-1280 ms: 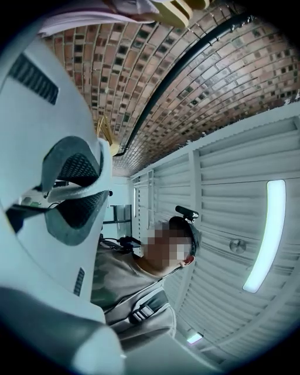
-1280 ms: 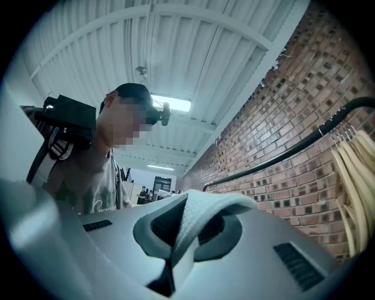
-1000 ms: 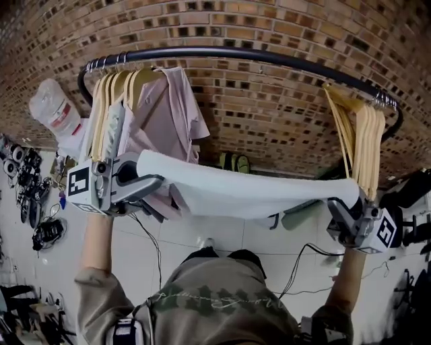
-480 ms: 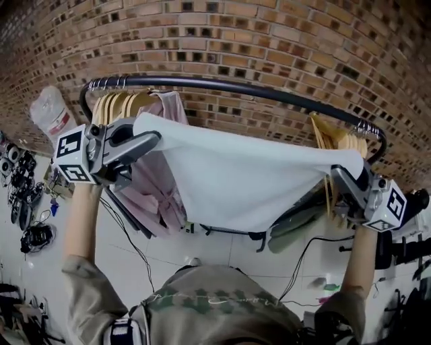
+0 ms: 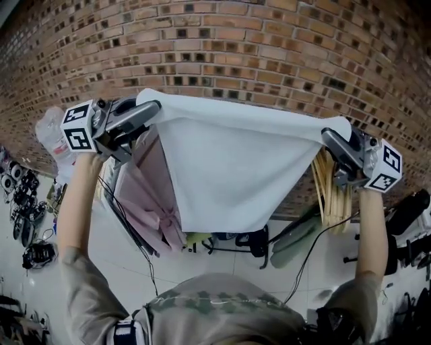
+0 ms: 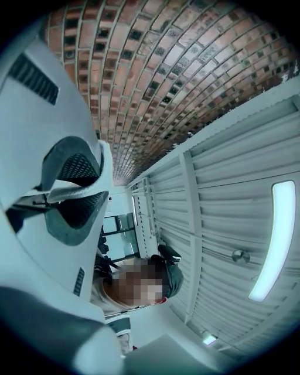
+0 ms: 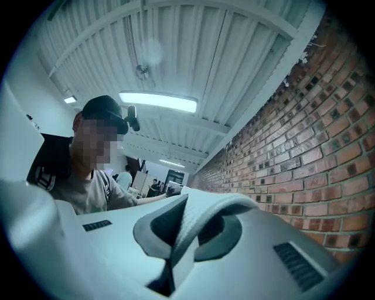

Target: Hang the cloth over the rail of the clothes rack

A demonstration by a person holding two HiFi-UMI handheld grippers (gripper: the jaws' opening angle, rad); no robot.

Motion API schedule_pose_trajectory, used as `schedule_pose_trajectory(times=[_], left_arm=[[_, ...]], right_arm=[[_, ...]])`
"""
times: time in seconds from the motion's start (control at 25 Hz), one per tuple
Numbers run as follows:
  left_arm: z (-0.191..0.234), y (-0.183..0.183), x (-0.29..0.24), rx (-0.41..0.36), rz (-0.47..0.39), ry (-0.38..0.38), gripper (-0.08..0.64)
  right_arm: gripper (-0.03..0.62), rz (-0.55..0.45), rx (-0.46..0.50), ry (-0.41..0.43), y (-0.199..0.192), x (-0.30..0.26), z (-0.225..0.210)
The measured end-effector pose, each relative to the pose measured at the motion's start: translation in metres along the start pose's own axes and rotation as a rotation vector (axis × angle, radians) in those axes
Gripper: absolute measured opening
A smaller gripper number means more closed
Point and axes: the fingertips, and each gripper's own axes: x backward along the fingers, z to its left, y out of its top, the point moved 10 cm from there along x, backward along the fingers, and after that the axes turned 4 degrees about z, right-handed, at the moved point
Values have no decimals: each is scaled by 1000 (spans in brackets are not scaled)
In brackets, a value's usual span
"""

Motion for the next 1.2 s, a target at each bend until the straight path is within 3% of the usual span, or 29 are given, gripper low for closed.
schedule_pose_trajectory(times=[0.12,0.48,0.64,0.8,1.04,1.2], left_arm=[[10,8,-2,8,-15,-7,17],[54,65,-18,-112,20,63,18],[83,74,-24,-183,29,71,18],[112,79,-23,-162,32,93,18],[156,85,-36,-135,44,152,18],[174,82,-39,-123,39,141,18]], right_arm=[[20,3,22,-3,11,-2,-8],[20,15,74,-59,71,-15,-68],[20,16,81,-74,81,-19,-91],[20,17,17,-57,81,-27,-127],[20,-10,13,-95,72,-29,-169],[20,-6,-11,-111,69,-30,-197]])
